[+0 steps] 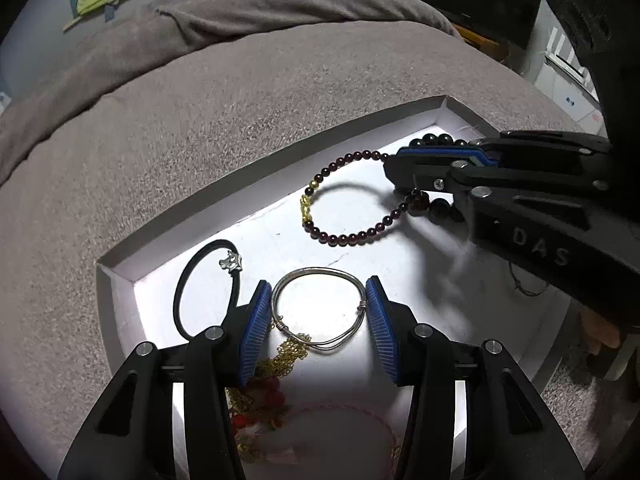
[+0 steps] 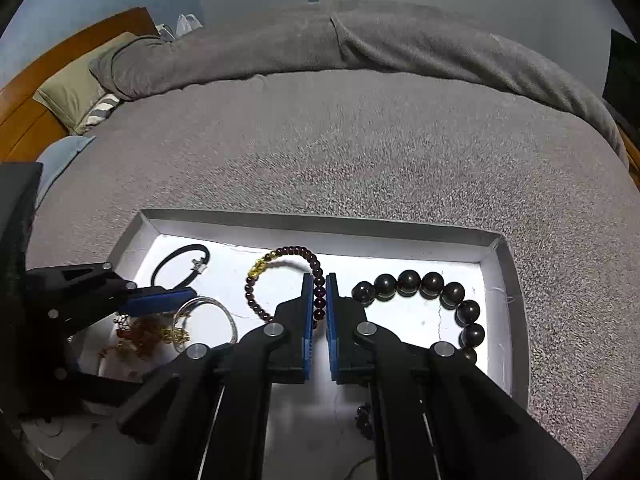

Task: Organize jewelry
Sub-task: 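Open both grippers to release the bangle and bead bracelet into the tray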

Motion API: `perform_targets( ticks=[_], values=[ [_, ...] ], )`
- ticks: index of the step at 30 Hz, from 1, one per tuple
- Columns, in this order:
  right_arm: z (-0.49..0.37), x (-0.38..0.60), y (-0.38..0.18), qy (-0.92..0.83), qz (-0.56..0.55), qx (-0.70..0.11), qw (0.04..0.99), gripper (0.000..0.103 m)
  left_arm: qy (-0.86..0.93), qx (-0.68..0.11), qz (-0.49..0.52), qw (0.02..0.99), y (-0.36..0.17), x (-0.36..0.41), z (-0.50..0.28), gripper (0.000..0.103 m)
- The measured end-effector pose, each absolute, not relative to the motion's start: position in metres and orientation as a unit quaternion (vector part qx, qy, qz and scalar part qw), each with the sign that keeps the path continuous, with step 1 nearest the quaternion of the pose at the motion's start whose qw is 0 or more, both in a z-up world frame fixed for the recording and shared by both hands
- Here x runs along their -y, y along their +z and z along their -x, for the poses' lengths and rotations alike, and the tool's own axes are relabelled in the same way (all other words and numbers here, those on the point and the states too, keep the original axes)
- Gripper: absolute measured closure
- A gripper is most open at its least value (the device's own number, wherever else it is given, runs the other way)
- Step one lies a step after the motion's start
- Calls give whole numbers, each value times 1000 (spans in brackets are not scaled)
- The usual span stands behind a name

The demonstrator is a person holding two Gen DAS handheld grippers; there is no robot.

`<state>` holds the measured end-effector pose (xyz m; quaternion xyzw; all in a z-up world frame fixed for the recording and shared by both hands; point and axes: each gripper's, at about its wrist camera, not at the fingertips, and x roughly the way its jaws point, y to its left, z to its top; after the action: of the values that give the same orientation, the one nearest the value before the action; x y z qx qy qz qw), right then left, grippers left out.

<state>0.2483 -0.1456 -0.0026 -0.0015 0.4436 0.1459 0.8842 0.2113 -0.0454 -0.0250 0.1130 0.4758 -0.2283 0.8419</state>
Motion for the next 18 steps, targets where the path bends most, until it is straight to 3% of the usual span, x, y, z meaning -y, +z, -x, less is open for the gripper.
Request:
perform_targets(
  ticks=[5,9,18],
  values=[
    [-249,147,-2,142,-6,-444,885,93,-220,-462,-99,853,-21,40,-213,48],
    [-243,152,6,140,-13,-435,890,76,-214,-436,-90,869,-12,34,-205,42],
    [-213,174,27,134,-37,-418,898,76,-197,-419,-77,883,4,15,-180,40]
  ],
)
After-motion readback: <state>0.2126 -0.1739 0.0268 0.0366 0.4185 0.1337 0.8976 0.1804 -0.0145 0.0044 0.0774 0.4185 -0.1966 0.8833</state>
